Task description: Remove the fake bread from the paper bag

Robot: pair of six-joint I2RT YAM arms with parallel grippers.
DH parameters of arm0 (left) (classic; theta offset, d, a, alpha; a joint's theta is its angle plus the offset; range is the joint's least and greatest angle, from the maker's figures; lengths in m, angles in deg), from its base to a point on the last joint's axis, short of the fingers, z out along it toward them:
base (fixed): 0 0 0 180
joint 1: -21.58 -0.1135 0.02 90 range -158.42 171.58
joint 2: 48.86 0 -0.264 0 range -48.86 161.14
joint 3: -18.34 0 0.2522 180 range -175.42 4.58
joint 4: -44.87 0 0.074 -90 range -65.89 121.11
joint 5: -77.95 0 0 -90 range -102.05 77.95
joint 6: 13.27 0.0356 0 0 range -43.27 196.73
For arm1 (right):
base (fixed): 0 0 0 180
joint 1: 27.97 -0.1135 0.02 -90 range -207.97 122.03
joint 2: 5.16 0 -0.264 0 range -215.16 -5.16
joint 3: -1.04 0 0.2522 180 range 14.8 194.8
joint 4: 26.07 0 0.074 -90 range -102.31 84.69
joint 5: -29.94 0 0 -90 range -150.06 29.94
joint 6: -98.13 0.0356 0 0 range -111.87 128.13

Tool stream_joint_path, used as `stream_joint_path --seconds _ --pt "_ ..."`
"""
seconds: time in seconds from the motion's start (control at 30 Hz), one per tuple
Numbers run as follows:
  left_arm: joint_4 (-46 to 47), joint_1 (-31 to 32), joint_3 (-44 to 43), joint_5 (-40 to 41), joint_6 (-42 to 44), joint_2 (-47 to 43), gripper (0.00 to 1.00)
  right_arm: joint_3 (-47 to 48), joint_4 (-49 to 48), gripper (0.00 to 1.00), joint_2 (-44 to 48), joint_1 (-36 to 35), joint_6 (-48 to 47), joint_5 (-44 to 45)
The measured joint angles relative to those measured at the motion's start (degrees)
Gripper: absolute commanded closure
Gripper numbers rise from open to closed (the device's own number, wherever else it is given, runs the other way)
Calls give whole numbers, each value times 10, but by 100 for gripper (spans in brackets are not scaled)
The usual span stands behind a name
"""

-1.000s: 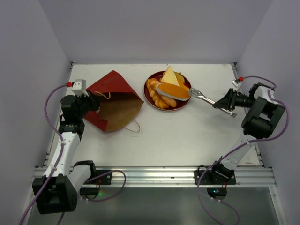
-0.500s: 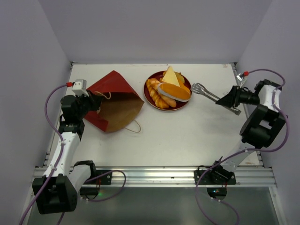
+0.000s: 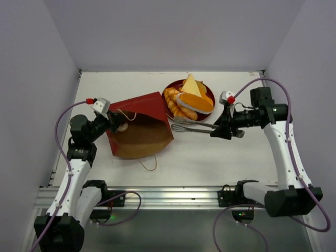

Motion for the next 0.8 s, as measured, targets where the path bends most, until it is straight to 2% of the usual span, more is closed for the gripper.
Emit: stream_joint_path --seconds 0.1,0.23,0.47,0.63,0.8 --pt "9 1 5 -14 10 -24 88 -35 -34 55 49 -74 30 33" --pt "16 1 0 -17 -1 -12 88 -84 -90 55 70 -173 69 94" --pt "7 2 -39 5 -58 39 88 -103 -211 55 67 -396 135 305" --pt "1 2 -40 12 -71 35 88 -97 -322 55 2 -547 151 515" --pt "-3 2 -40 13 -74 34 88 -95 -426 54 -107 -631 130 697"
